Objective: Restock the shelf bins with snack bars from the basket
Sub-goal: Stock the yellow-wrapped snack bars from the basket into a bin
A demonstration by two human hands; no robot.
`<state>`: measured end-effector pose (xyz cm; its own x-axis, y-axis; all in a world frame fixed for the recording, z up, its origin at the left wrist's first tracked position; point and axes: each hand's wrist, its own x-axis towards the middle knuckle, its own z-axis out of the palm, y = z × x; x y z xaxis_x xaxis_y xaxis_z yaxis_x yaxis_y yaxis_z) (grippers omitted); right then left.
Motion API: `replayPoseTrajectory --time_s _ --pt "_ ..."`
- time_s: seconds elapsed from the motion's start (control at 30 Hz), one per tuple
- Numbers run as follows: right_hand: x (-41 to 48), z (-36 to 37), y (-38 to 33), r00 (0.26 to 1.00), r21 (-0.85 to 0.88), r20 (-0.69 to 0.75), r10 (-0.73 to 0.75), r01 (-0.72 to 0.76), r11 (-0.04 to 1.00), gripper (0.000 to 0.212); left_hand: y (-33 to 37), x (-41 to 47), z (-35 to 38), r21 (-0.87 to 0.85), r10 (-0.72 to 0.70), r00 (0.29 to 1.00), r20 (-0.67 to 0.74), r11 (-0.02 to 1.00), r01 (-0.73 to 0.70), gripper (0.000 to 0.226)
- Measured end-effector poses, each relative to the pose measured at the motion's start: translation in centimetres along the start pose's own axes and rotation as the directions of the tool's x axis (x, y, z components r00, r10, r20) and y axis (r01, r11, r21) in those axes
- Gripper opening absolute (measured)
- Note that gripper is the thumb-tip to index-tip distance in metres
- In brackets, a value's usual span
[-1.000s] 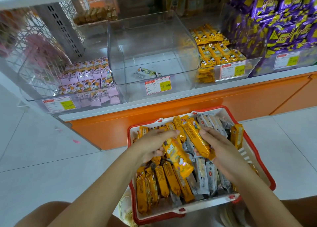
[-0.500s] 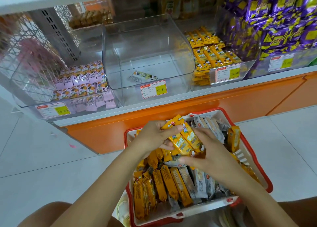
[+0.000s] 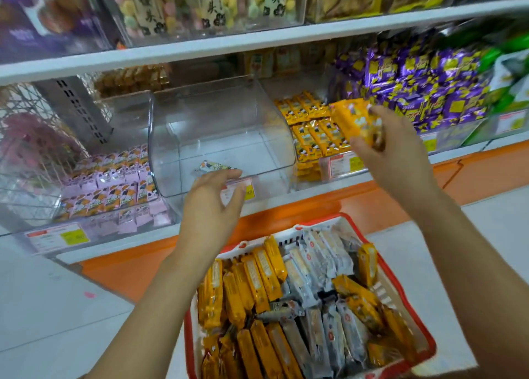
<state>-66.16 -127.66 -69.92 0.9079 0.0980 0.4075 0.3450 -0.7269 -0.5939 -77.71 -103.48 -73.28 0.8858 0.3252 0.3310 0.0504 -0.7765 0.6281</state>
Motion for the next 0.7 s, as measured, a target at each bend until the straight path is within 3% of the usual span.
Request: replayPoseTrajectory --time_s 0.13,0.3,0.5,0.6,0.7 --pt "7.8 1.1 1.9 0.996 -0.367 0.093 0.001 0.033 0.93 0.053 -1.3 0.2 1.1 0.094 -0.023 0.994 0.105 0.996 0.013 0.041" --pt "10.1 3.6 2.5 0.977 -0.705 0.214 0.019 0.141 0.695 0.042 -1.4 0.4 1.5 0.111 -0.019 0.992 0.124 0.994 0.005 0.045" --pt "9.0 5.7 3.1 0.963 -0.78 0.267 0.046 0.188 0.597 0.038 -1.5 0.6 1.6 0.144 -0.017 0.989 0.148 0.99 -0.005 0.048" --pt "8.9 5.9 3.8 0.946 -0.688 0.302 0.119 0.13 0.714 0.042 -1.5 0.5 1.7 0.158 -0.027 0.99 0.14 0.987 0.005 0.048" --pt "8.4 5.6 4.1 0.901 -0.601 0.417 0.119 0.175 0.78 0.043 -1.4 0.5 1.8 0.169 -0.027 0.99 0.141 0.986 0.003 0.05"
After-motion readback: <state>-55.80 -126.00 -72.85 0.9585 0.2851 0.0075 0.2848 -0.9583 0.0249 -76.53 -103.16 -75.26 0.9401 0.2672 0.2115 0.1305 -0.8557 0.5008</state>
